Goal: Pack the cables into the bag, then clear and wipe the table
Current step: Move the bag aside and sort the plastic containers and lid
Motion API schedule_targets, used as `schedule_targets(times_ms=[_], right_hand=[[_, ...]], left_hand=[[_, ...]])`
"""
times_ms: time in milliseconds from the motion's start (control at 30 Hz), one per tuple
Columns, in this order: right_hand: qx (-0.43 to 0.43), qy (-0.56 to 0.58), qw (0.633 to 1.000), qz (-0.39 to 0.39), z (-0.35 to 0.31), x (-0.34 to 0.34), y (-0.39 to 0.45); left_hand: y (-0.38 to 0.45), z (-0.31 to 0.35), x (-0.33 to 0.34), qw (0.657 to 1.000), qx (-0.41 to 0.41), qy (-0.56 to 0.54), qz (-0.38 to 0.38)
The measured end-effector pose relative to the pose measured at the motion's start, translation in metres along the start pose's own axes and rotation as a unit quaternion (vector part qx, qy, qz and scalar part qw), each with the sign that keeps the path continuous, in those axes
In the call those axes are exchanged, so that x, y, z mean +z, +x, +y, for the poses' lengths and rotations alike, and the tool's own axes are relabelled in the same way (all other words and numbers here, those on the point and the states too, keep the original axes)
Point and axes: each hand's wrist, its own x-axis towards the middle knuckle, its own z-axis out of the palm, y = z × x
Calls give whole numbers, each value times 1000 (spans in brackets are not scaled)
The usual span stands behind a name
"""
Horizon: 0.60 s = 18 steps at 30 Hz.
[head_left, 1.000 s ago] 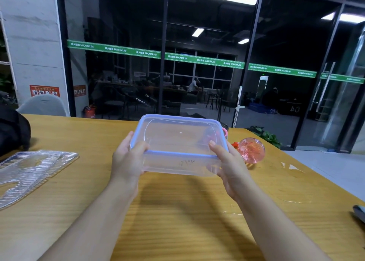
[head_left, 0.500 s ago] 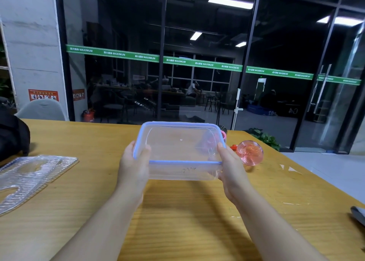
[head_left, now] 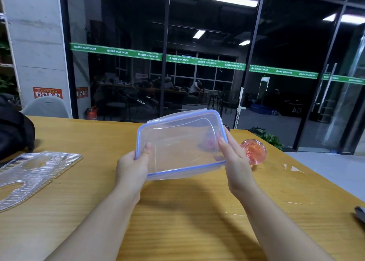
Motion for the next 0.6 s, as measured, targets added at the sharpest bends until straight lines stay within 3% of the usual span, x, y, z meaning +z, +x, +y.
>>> schedule_targets(times_ms=[300, 467, 600], right_hand=[[-16, 20, 1000, 1, 0, -8, 4], [24, 74, 997, 4, 6, -8, 5], [40, 77, 996, 3, 3, -12, 5]], left_hand=[[0, 0, 2, 1000, 23, 0, 2], [-4, 12, 4, 991, -2, -125, -38], [-8, 17, 4, 989, 20, -129, -72]])
